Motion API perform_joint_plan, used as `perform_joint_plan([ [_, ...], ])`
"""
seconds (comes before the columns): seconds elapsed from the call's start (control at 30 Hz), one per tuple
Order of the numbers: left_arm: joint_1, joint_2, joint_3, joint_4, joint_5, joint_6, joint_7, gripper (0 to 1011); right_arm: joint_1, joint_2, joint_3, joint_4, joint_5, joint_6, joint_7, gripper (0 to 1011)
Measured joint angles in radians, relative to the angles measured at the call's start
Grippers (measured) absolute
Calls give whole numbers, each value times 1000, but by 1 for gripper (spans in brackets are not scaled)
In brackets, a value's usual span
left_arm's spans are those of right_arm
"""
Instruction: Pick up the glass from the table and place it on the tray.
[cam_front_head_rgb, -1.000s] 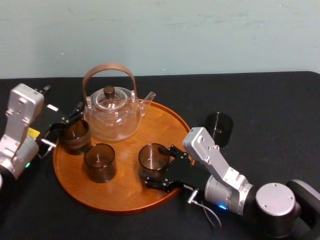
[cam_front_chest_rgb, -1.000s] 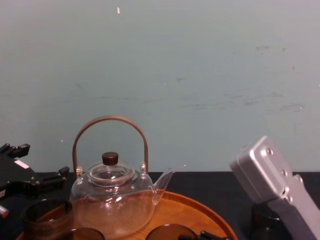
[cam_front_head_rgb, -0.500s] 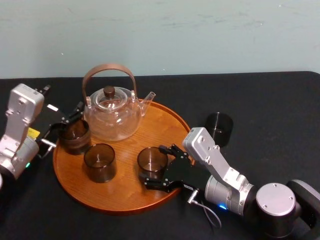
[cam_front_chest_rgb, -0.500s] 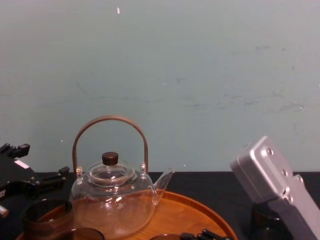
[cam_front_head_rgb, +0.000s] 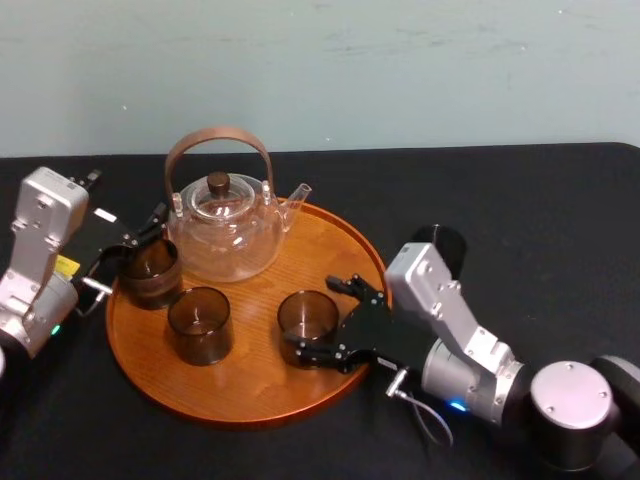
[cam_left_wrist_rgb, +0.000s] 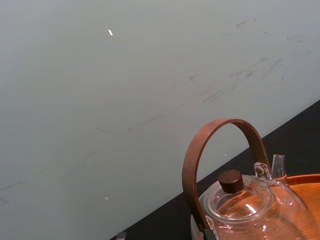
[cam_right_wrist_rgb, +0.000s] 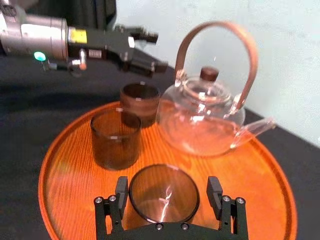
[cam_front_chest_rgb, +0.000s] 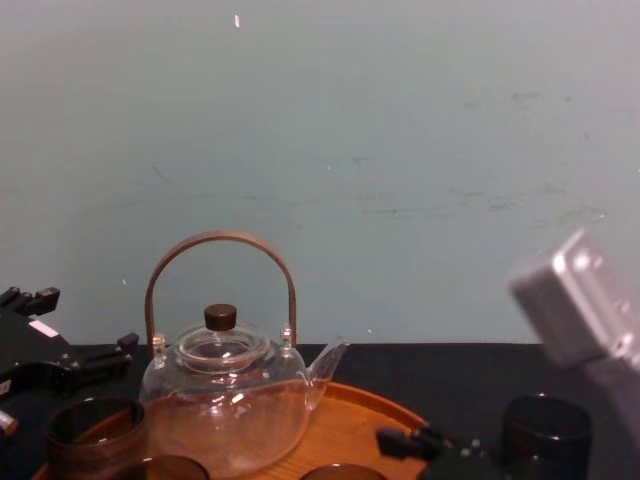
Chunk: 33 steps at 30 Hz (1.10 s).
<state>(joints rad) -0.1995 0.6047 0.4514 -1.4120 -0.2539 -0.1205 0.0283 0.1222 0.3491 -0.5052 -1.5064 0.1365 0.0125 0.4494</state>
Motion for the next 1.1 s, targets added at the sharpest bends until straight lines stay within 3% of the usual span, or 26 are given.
perform_joint_plan([
  [0.23,0,0,0,0,0,0,0,1001,-37,42,32,-86,43,-36,21,1002],
  [0.4,0,0,0,0,0,0,0,1001,-84,91,69,-158,84,-67,29,1002],
  [0.7,0,0,0,0,0,0,0,1001,-155,149,145,-198,141,-93,14,1002],
  [1.1,0,0,0,0,0,0,0,1001,-260,207,256,-216,175,-115,-19,1002],
])
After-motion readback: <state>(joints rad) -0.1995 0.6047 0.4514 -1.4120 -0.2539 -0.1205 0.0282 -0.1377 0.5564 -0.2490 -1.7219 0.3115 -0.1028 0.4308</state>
